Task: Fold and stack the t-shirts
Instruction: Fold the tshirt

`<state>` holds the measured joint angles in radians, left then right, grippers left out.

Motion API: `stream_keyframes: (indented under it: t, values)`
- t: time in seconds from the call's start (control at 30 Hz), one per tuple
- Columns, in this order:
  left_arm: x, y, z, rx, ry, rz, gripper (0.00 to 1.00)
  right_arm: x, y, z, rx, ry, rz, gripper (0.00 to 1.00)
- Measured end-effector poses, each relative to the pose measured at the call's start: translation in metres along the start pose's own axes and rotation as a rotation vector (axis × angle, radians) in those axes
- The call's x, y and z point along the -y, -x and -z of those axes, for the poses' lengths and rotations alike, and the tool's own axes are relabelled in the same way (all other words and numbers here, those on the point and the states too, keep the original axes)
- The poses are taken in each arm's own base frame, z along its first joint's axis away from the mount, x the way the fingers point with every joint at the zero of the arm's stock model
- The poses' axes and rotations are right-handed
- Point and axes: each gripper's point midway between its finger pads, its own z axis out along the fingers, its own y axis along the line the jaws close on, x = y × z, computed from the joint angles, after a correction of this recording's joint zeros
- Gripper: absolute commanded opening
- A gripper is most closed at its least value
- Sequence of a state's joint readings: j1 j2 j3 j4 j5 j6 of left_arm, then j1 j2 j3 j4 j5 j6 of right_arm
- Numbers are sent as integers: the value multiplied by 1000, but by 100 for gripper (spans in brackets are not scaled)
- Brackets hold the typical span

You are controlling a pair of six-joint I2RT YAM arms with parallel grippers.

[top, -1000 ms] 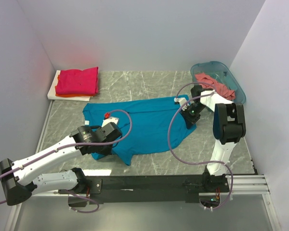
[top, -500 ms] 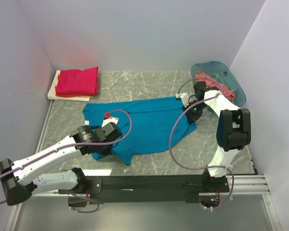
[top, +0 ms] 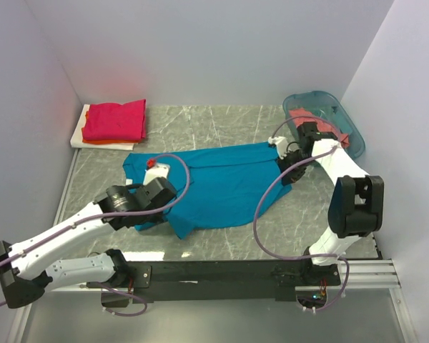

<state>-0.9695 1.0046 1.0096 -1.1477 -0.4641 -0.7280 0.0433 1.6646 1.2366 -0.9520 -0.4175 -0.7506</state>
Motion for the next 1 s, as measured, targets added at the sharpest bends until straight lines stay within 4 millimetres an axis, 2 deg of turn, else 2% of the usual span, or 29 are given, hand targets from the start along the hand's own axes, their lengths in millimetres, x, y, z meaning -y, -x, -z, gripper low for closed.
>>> stream_keyframes:
  t: [0.17, 0.3, 0.5, 0.7, 0.87, 1.0]
  values:
    - [-2, 45, 21, 155, -19, 96, 0, 3, -2, 11, 58, 25, -60, 0]
    - [-9, 64, 32, 233, -15, 149, 1, 5, -5, 15, 89, 50, -102, 0]
    - [-22, 71, 43, 296, -7, 193, 1, -1, -6, 24, 133, 115, -153, 0]
    - [-29, 73, 48, 323, 0, 230, 1, 3, -5, 41, 193, 156, -189, 0]
    - [-29, 73, 47, 317, -2, 234, 1, 1, -11, 47, 210, 188, -208, 0]
    - [-19, 66, 41, 262, -28, 213, 1, -4, -15, 49, 215, 223, -217, 0]
